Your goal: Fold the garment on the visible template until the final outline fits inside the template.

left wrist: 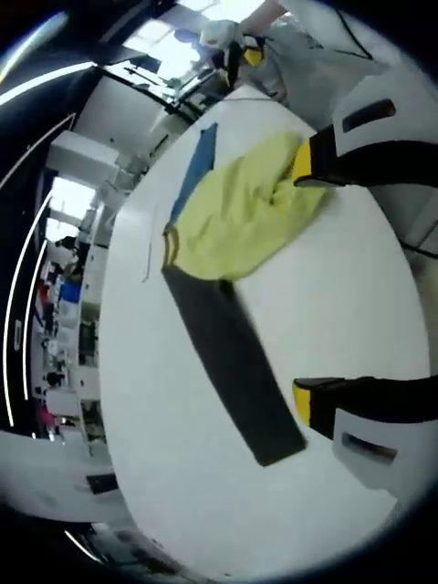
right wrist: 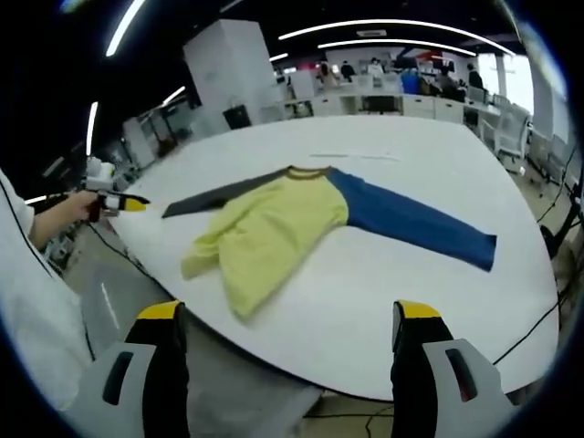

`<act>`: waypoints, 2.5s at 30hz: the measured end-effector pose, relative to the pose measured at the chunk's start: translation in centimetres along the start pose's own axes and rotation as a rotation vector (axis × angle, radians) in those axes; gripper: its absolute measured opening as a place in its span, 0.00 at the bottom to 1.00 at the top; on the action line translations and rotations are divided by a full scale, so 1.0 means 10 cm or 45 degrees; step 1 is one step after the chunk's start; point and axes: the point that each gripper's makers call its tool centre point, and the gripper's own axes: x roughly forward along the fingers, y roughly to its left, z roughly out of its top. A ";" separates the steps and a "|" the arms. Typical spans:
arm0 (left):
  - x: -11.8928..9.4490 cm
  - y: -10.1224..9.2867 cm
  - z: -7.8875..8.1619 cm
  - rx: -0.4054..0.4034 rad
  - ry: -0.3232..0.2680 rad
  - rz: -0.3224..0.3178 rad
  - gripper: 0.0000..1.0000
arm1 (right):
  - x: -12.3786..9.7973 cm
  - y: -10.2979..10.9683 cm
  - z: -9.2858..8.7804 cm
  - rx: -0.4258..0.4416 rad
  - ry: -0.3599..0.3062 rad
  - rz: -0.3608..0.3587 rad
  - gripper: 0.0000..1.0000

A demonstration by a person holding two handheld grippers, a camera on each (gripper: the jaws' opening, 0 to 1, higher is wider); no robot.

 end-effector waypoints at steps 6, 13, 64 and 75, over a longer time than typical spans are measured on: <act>-0.07 -0.15 -0.11 0.011 0.018 -0.030 0.87 | -0.01 0.03 -0.03 -0.010 0.008 0.015 0.93; -0.14 -0.34 -0.23 0.019 0.027 -0.065 0.93 | -0.05 0.07 -0.07 -0.017 0.017 0.024 0.93; -0.44 -1.01 -0.44 0.127 0.067 -0.231 0.99 | -0.34 0.07 -0.30 0.013 0.014 0.004 0.90; -0.39 -0.99 -0.48 0.125 0.078 -0.239 0.98 | -0.30 0.11 -0.31 0.008 0.028 0.026 0.85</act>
